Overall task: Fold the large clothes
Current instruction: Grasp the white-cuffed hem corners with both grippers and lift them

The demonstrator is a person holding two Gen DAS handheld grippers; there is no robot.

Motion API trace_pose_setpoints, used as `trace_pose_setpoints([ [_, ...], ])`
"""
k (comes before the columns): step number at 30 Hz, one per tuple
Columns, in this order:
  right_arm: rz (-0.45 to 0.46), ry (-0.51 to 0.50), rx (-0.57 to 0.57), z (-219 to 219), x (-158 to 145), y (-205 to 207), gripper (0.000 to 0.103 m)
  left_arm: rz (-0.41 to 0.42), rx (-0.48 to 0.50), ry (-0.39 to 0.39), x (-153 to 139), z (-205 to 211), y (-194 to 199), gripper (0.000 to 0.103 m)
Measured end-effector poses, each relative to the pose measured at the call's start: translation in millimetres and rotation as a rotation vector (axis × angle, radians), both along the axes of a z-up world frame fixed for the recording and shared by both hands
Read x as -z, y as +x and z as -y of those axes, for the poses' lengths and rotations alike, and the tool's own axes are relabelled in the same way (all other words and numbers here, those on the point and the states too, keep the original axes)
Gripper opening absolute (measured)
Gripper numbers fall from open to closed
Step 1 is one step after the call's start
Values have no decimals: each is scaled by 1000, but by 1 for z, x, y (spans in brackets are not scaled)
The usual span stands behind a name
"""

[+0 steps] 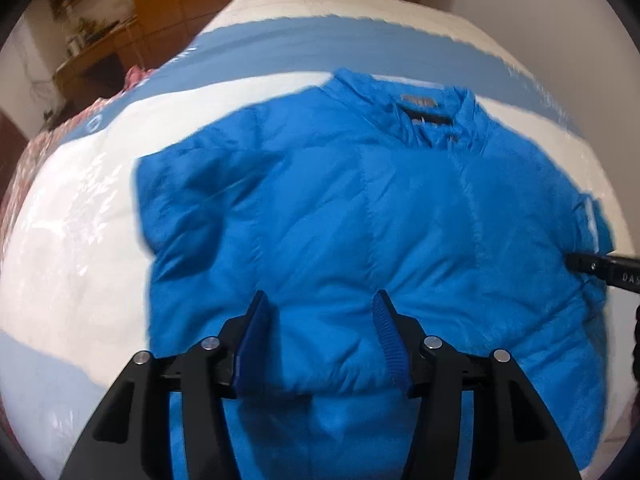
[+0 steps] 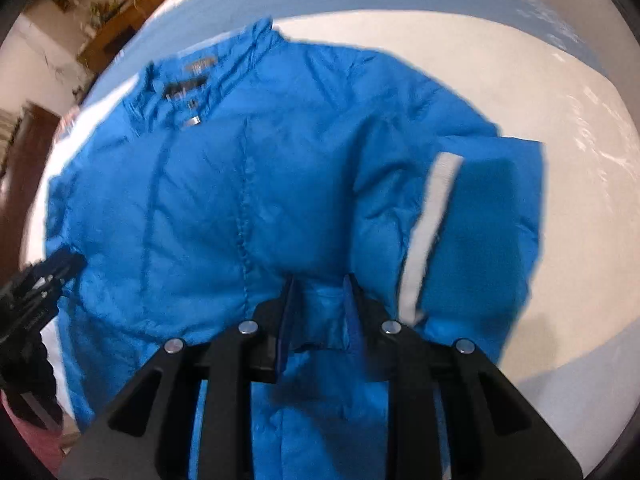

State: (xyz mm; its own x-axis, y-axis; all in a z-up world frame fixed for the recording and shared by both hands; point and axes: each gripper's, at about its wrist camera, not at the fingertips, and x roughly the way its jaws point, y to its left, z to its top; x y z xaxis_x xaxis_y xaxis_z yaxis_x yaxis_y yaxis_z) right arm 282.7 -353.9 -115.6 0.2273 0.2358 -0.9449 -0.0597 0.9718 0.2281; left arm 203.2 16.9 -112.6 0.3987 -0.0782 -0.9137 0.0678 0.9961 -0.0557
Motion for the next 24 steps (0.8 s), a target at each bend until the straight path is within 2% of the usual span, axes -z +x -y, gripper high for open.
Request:
trace_pose_setpoints([
  [1, 20, 10, -3, 6, -8, -7, 27, 19, -18, -17, -12, -9, -12, 55],
  [4, 37, -7, -9, 25, -24, -40, 32, 42, -55, 4, -31, -33, -44, 61],
  [7, 37, 28, -3, 45, -32, -86, 37, 32, -95, 3, -38, -58, -79, 65],
  [13, 12, 52, -15, 59, -28, -168, 50, -55, -158, 8, -29, -96, -157, 67],
  [15, 2, 57, -29, 61, -26, -187, 59, -82, -178, -7, -25, -105, -180, 68],
  [18, -20, 49, -57, 63, -19, -219, 67, -130, -220, -48, -15, -119, -209, 68],
  [24, -114, 109, -68, 69, 2, -260, 70, -204, -252, -181, 10, -123, -250, 69],
])
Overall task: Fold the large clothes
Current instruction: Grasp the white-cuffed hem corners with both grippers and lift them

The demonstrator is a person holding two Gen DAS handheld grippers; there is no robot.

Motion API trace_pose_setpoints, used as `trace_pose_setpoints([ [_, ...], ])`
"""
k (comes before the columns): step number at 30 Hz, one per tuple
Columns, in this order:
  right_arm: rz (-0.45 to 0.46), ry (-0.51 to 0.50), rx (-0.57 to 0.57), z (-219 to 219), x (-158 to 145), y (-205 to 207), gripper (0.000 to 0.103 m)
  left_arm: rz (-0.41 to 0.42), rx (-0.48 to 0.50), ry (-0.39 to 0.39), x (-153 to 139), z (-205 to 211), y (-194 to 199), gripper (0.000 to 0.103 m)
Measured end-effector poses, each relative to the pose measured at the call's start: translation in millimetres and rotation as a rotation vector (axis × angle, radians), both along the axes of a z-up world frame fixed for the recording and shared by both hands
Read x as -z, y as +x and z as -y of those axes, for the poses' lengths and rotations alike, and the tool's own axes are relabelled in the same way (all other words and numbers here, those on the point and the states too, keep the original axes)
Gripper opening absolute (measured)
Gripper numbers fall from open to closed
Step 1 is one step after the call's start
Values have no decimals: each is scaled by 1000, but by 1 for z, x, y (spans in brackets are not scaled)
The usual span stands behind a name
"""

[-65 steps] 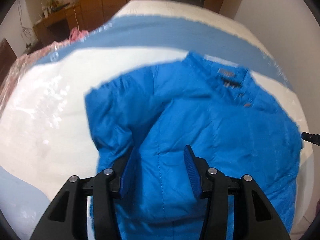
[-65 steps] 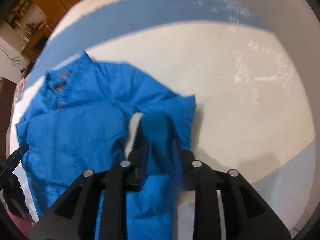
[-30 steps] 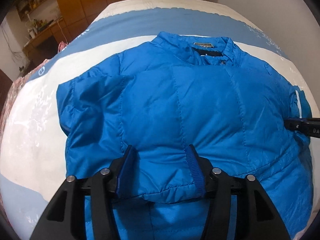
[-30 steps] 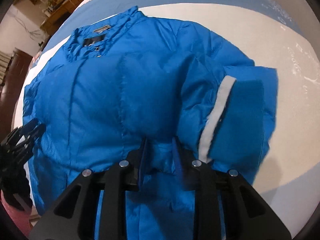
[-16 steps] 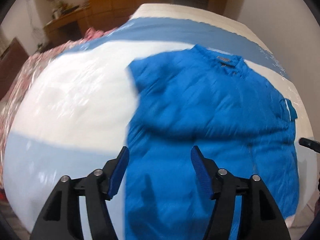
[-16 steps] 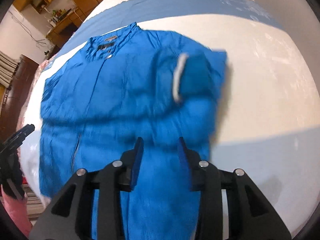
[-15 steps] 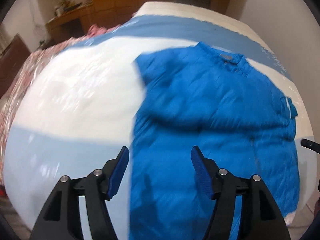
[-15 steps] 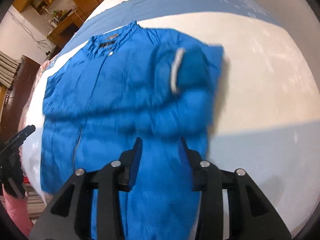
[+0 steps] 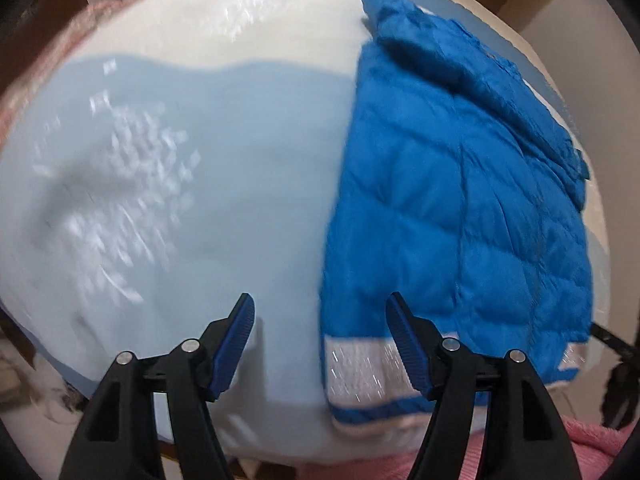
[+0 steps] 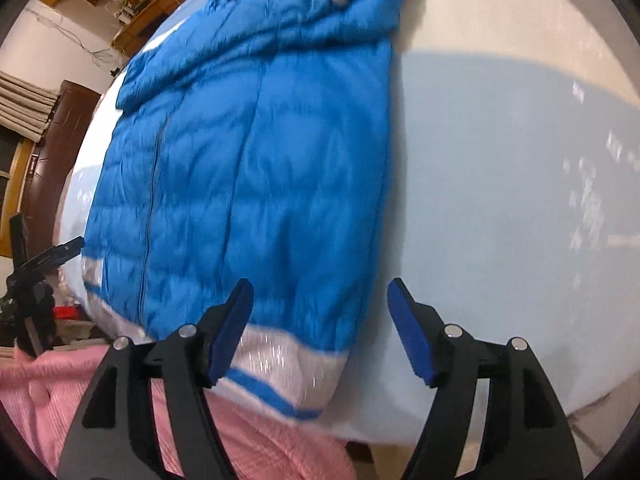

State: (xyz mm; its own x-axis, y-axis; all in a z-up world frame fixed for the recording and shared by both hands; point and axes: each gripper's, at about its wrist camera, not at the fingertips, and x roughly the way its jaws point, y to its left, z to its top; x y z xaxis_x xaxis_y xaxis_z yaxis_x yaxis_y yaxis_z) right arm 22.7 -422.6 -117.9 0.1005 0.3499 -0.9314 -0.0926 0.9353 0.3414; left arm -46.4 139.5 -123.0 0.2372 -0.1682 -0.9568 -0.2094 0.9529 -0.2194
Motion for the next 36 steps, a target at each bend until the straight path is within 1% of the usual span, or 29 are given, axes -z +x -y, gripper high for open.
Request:
trace_pose_setpoints([
  [2, -23, 16, 0, 0, 7, -7, 70, 3, -6, -8, 4, 4, -6, 69],
  [6, -51, 42, -15, -7, 19, -16, 70, -13, -12, -70, 15, 9, -11, 69],
  [10, -40, 38, -26, -15, 23, -20, 71, -35, 38, -90, 22, 25, -10, 67],
  [11, -33, 41, -27, -16, 22, -21, 69, -41, 44, -93, 24, 28, -10, 67],
  [12, -31, 52, -31, -17, 22, -22, 58, -40, 46, -94, 24, 29, -10, 67],
  [13, -34, 72, -34, -17, 23, -23, 54, -38, 48, -100, 24, 31, -10, 66],
  [14, -35, 87, -29, -17, 24, -25, 44, -38, 50, -110, 24, 33, -10, 57],
  [15, -32, 96, -26, -17, 24, -26, 32, -37, 50, -125, 24, 34, -9, 46],
  [16, -30, 107, -21, -15, 24, -26, 27, -33, 49, -135, 23, 35, -9, 39],
  [17, -30, 135, -9, -12, 23, -26, 20, -29, 47, -136, 22, 35, -8, 26],
  [18, -25, 157, -1, -11, 21, -26, 14, -19, 42, -149, 20, 34, -8, 19],
  [20, -12, 178, -7, -10, 17, -27, 11, 3, 36, -174, 16, 34, -12, 14],
  [22, 6, 184, -22, -11, 11, -29, 10, 20, 36, -182, 11, 31, -16, 13],
  [24, 8, 210, -24, -8, 8, -31, 10, 32, 38, -185, 7, 29, -23, 12],
  [25, 2, 214, -24, -7, 8, -32, 10, 27, 41, -190, 6, 28, -27, 12],
  [27, -22, 186, -37, -5, 13, -37, 10, 3, 56, -193, 8, 27, -40, 12],
  [30, -68, 184, -16, -1, 25, -38, 10, -29, 70, -183, 20, 29, -44, 13],
  [32, -68, 202, -4, 1, 22, -33, 9, -34, 55, -194, 18, 26, -39, 13],
  [34, -45, 210, -16, -1, 13, -29, 9, -16, 45, -210, 5, 26, -29, 12],
  [35, -27, 224, -24, -2, 4, -26, 9, 8, 52, -223, -6, 24, -26, 12],
  [36, -11, 242, -28, -2, -3, -23, 9, 52, 72, -233, -23, 25, -21, 12],
])
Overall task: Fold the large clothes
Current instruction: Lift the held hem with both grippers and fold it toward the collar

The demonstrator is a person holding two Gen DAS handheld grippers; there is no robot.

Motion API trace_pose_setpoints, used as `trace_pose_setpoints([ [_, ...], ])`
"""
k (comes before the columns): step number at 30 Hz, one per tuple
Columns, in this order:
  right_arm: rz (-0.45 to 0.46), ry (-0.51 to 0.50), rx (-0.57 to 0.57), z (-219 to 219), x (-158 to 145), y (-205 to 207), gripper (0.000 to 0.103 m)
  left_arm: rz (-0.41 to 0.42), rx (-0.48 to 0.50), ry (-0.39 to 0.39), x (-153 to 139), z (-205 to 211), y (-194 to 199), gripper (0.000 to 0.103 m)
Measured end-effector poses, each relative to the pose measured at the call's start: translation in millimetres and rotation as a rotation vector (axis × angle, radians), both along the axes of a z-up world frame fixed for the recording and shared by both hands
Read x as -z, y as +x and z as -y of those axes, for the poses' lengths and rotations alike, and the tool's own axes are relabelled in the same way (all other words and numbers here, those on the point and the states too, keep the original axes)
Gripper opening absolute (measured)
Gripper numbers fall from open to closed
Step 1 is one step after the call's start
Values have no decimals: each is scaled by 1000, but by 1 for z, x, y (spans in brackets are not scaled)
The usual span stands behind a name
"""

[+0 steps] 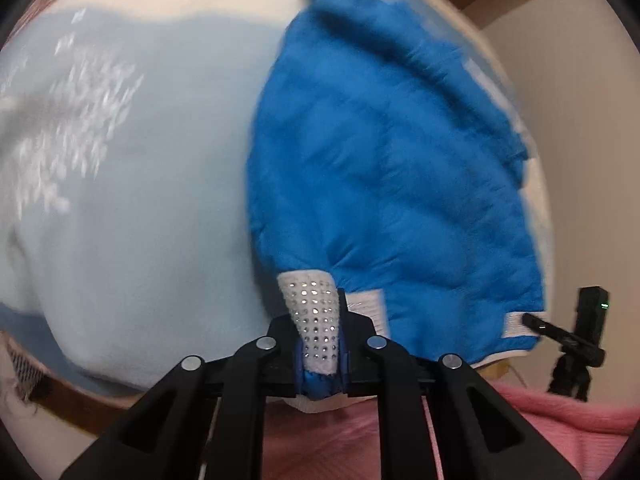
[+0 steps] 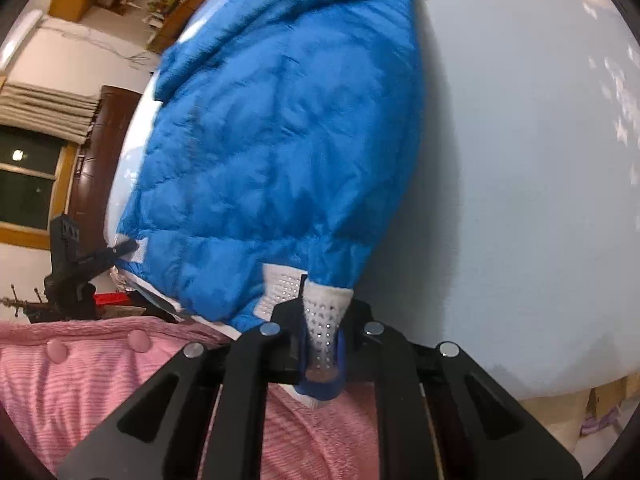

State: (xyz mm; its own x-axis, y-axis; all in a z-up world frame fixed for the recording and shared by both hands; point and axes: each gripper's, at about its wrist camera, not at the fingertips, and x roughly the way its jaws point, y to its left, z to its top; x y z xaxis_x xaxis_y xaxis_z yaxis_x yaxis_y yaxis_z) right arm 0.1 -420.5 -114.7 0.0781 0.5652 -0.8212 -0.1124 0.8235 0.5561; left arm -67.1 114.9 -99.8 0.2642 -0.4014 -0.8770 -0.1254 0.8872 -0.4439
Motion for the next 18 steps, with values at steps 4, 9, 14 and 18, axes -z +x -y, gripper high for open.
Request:
trace_pose_setpoints([
  [4, 67, 55, 19, 5, -31, 16, 8, 115, 24, -43, -46, -5, 18, 12],
  [9, 106, 94, 43, 13, -58, 52, 8, 194, 13, -93, -76, -5, 62, 12],
  [14, 116, 85, 56, 10, -78, 94, 8, 235, 9, -96, -89, -8, 106, 13],
  [18, 105, 80, 68, 19, -88, 125, 8, 257, 9, -101, -92, -9, 139, 13],
])
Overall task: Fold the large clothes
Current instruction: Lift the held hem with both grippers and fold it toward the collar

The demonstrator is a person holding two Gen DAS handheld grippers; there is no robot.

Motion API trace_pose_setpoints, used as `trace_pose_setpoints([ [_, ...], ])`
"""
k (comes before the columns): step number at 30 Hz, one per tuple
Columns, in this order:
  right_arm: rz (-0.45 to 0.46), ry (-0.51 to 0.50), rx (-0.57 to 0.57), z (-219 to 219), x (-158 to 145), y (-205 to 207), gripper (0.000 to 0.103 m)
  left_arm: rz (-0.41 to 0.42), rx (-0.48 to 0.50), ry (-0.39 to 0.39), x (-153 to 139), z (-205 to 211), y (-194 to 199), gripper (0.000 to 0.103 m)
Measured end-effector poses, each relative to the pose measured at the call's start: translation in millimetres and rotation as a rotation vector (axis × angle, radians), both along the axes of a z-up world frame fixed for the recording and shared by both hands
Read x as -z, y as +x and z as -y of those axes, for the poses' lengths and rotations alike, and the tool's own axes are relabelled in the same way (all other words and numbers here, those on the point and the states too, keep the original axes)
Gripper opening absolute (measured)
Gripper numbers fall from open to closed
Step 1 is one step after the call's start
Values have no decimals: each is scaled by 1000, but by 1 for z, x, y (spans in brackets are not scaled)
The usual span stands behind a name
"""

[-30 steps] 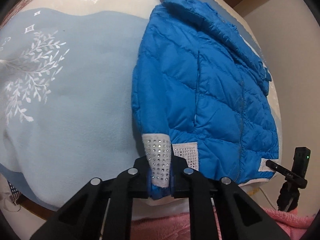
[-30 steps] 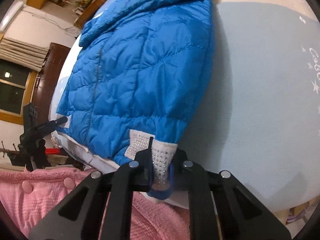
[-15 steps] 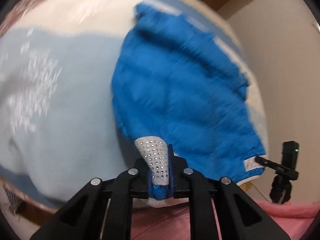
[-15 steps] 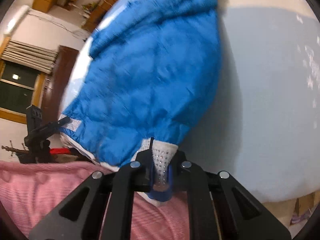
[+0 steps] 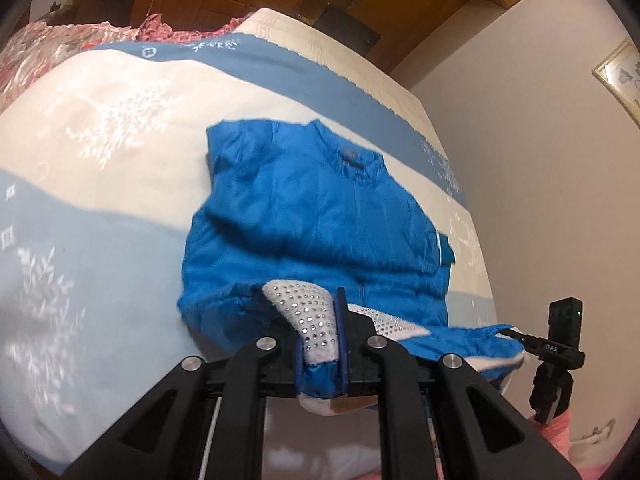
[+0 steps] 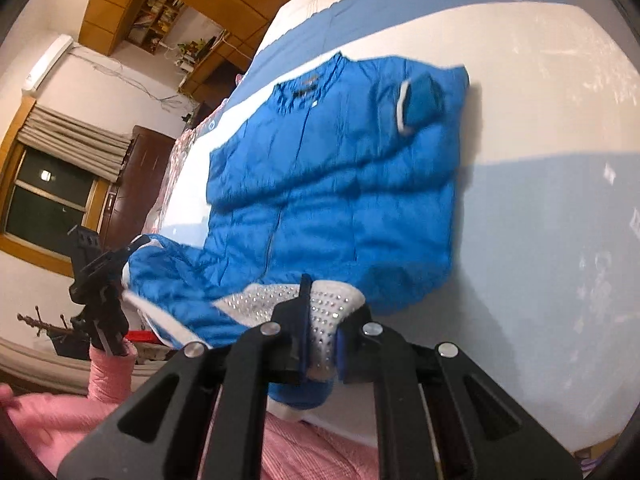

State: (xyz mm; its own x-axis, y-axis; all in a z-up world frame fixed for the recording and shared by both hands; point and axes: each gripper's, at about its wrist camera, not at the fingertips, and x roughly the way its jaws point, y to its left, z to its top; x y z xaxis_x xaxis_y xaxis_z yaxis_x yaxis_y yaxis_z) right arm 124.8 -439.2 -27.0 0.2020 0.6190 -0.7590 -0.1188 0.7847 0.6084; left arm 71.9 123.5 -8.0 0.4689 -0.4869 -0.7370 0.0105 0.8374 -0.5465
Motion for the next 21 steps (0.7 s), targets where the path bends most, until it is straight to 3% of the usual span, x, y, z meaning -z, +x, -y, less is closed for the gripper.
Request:
trace_pose_setpoints([
  [6, -32, -27, 14, 0, 16, 22, 8, 9, 25, 83, 16, 12, 27, 13],
  [16, -172, -120, 108, -4, 82, 64, 8, -97, 24, 219, 81, 34, 87, 13],
  [21, -215, -122, 145, 0, 105, 76, 8, -154, 8, 216, 106, 30, 109, 13],
])
